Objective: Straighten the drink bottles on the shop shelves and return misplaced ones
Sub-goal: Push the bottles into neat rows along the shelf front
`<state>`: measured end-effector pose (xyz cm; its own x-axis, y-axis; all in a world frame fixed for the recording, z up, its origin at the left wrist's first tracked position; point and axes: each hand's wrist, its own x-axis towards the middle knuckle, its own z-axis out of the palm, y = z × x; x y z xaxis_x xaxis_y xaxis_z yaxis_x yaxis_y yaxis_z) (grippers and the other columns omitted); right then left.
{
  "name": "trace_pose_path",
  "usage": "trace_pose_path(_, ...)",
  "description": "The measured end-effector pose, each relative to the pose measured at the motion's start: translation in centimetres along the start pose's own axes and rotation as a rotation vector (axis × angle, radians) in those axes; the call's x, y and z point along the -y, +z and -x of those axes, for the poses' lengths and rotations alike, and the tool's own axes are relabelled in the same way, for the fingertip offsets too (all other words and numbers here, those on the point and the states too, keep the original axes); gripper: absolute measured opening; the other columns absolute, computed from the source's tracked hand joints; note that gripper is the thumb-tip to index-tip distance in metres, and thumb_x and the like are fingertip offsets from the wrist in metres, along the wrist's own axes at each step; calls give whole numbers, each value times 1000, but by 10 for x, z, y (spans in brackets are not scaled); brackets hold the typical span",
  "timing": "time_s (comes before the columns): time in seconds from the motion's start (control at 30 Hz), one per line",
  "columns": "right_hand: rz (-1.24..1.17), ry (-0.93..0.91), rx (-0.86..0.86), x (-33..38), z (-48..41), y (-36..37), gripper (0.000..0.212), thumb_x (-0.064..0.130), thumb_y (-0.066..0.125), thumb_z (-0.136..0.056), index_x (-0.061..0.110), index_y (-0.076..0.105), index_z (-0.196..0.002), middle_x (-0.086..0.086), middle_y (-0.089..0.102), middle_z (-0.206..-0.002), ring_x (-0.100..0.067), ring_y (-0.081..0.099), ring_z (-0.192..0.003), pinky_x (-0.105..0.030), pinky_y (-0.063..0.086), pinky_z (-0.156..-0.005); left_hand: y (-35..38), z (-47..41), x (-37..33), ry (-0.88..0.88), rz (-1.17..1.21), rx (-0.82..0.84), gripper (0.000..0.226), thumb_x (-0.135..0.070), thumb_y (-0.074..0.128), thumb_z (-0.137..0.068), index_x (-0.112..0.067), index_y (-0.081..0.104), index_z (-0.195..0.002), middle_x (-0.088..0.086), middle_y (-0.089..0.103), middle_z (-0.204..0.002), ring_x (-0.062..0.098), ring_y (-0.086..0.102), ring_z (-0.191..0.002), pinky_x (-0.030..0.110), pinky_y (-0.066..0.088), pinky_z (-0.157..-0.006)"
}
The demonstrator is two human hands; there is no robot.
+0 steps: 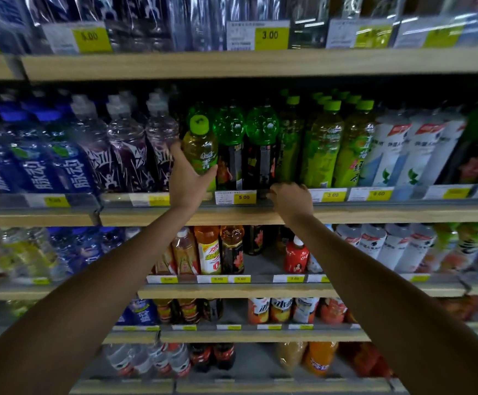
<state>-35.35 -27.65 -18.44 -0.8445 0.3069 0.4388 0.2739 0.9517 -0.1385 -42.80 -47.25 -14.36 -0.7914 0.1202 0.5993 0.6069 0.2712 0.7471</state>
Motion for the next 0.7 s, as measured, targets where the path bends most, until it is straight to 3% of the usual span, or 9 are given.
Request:
trace_pose_path(0.07,-6,2,13,0,0,-2,24,30,48,-97,12,63,-98,-10,68,-95,-28,61,-94,-33,41,-82,-4,6,-4,26,29,-15,74,-18,73,-80,-10,24,-135,10,54,-124,23,58,-106,40,50,-91)
trace_pose_path(0.17,-23,-21,21,-3,2,-3,24,28,46,-98,13,63,-101,-11,68,-98,-29,61,-96,-32,41,-81,-8,11,-18,84,22,-65,75,-24,73,-79,-11,24,-134,7,51,-127,18,55,-106,34,49,-86)
trace_pose_path(0.37,0,-229,30,-28,14,-4,44,22,46,-94,13,45,-137,-12,54,-130,-30,48,-119,-35,35,-99,0,17,-53,137,-55,-145,78,-43,72,-74,-15,29,-132,-4,52,-116,17,59,-95,31,50,-74)
trace_pose_path(0.57,46,-207,-125,-76,30,-24,28,16,52,-90,7,62,-114,-13,61,-112,-31,54,-109,-38,47,-77,48,28,-84,139,-39,-88,78,-42,73,-73,-17,30,-132,-1,57,-119,16,58,-97,29,45,-76)
trace_pose_path(0.7,65,-143,-209,-114,37,-33,27,12,69,-79,0,66,-103,-19,64,-100,-36,62,-94,-41,51,-72,84,29,-101,124,3,-74,76,-41,73,-76,-17,29,-133,0,57,-120,14,57,-97,25,42,-75)
